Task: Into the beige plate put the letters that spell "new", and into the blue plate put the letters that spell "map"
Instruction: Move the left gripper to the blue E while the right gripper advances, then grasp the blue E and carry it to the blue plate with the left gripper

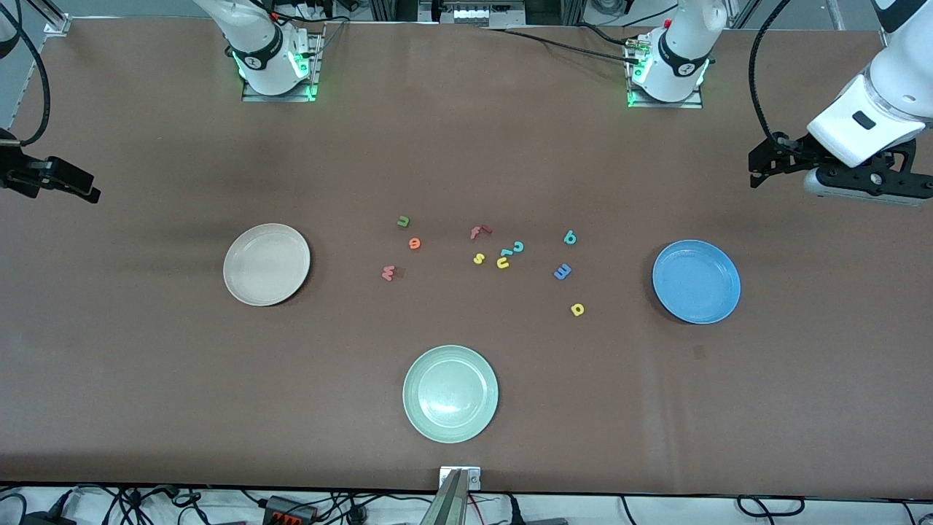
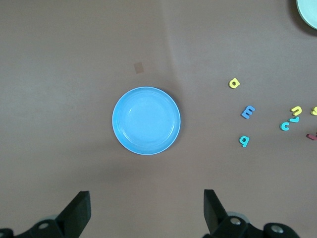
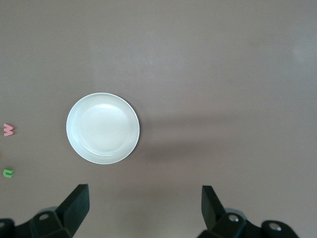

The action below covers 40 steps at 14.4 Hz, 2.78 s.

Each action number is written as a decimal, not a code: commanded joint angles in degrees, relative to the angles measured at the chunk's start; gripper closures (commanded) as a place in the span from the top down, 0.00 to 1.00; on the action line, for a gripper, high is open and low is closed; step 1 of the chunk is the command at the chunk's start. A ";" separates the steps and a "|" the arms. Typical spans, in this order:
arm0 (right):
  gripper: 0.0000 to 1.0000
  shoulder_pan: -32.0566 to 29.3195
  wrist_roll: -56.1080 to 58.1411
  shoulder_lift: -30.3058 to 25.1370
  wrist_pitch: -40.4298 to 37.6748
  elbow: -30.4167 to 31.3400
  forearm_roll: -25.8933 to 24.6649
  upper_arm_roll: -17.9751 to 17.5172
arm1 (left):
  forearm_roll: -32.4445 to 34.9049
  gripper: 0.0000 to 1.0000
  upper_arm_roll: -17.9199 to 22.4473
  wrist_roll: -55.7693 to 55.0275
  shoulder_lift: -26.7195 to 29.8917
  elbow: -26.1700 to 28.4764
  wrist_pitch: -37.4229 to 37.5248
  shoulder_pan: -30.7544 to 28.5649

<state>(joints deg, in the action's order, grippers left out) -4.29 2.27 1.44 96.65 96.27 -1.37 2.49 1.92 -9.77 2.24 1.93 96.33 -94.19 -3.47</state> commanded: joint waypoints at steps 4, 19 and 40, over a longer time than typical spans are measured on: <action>1.00 -0.28 0.02 0.14 -0.58 -0.56 0.23 -0.38 | -1.04 1.00 -0.25 0.84 -0.35 -1.32 1.11 -0.31; 1.00 2.17 0.37 3.73 -0.67 -0.39 0.41 -0.90 | -0.69 1.00 -1.66 -8.62 -23.97 -0.79 -13.80 10.05; 1.00 37.94 -7.01 24.23 28.20 12.76 5.24 -0.99 | 16.09 0.11 -1.66 -9.00 -36.39 14.24 -48.90 22.02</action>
<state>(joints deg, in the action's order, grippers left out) 31.19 -4.66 27.10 117.86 102.07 3.33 0.90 16.68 -11.74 -6.67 -34.67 110.49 -143.49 18.72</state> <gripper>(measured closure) 0.000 0.718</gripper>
